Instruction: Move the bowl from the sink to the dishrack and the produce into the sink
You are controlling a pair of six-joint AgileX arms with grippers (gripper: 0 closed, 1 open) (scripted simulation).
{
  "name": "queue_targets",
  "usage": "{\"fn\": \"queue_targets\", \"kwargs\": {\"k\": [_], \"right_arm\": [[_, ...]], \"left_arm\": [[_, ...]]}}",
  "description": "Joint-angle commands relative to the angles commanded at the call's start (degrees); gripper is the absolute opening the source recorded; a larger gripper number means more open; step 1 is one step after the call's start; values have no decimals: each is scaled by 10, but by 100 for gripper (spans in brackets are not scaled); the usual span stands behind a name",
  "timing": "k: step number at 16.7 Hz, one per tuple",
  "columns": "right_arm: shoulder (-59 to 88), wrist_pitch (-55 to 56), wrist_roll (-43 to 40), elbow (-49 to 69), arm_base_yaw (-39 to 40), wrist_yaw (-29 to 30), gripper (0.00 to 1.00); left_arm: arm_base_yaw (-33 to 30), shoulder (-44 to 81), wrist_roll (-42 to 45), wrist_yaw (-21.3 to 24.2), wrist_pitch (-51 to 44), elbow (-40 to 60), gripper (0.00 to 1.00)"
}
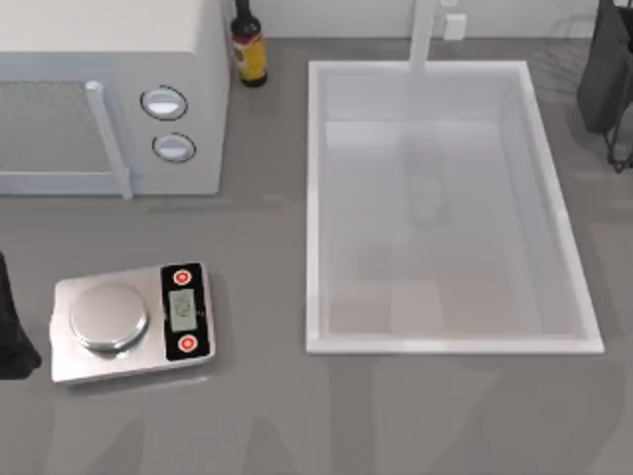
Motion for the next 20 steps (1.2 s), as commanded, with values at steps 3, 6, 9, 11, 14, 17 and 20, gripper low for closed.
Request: {"fn": "queue_targets", "kwargs": {"k": [3,6,9,11,14,17,20], "right_arm": [[1,2,0,-1,0,0,0],[1,2,0,-1,0,0,15],[1,2,0,-1,0,0,38],[1,2,0,-1,0,0,53],[1,2,0,-1,0,0,75],[1,2,0,-1,0,0,98],[1,2,0,-1,0,0,100]], "left_arm": [[0,0,0,0,0,0,100],[0,0,0,0,0,0,100],[0,0,0,0,0,0,100],[0,0,0,0,0,0,100],[0,0,0,0,0,0,100],[0,0,0,0,0,0,100],[0,0,0,0,0,0,100]]}}
